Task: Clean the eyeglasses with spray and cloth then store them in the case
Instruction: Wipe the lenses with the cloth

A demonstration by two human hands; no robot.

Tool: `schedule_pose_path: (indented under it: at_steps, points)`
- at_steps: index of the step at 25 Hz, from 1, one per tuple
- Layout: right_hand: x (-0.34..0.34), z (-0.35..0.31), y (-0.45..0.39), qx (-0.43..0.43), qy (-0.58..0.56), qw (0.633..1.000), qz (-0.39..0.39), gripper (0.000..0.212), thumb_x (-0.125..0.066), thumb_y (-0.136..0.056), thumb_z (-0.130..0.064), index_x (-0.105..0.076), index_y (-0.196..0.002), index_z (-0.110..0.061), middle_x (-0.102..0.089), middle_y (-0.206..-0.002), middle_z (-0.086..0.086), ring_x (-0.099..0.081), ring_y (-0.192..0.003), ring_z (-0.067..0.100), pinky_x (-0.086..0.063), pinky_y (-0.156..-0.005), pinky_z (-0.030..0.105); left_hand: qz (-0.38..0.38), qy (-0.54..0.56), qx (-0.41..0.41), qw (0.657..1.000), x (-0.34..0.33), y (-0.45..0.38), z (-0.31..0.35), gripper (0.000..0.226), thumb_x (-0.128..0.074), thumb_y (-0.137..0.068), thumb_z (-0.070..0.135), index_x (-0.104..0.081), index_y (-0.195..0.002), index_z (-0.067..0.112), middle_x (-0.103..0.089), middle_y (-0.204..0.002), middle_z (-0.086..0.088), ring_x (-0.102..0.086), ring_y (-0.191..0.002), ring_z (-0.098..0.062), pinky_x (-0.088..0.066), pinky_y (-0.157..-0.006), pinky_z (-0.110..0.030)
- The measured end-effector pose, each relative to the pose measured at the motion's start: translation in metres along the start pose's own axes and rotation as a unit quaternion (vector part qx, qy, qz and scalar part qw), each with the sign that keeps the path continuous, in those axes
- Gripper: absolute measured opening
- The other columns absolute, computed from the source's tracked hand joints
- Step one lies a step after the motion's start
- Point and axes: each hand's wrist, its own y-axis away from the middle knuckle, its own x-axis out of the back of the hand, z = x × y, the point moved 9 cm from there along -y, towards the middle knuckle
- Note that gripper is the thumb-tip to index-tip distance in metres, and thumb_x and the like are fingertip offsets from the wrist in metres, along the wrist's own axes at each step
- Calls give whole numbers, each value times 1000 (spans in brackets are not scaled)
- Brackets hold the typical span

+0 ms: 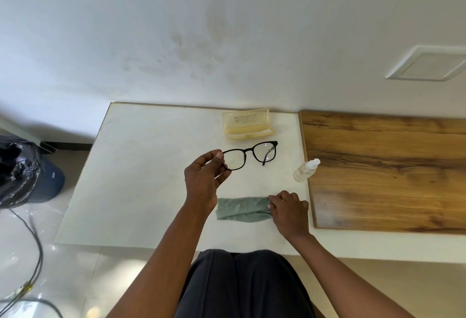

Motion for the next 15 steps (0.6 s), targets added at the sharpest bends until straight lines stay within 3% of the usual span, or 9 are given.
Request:
schedule_pose_path:
  at_steps: [11, 13, 15]
  points:
    - [25, -3, 5, -4, -36, 999, 38, 18, -53, -85, -23, -70, -89, -19, -66, -87, -1, -54, -90, 22, -19, -70, 30, -2, 2, -1, 1000, -3, 3, 2, 5, -66, -82, 7, -68, -88, 7, -61, -55, 2, -57, -58, -14, -57, -59, -25]
    - [31, -5, 3, -11, -88, 996, 26, 14, -53, -84, -23, -66, -86, -18, -63, -87, -3, -51, -89, 19, -24, -72, 30, -5, 1, -2, 1000, -5, 5, 3, 5, -66, -82, 7, -68, -87, 7, -61, -55, 2, -57, -57, -13, -57, -59, -25]
    - [36, -6, 1, -23, -221, 975, -12, 10, -54, -83, -19, -62, -77, -16, -60, -81, -3, -52, -81, 15, -35, -72, 31, -8, 1, -4, 1000, -7, 7, 4, 5, -66, -82, 7, -67, -88, 7, -61, -54, 3, -57, -56, -13, -57, -60, -26]
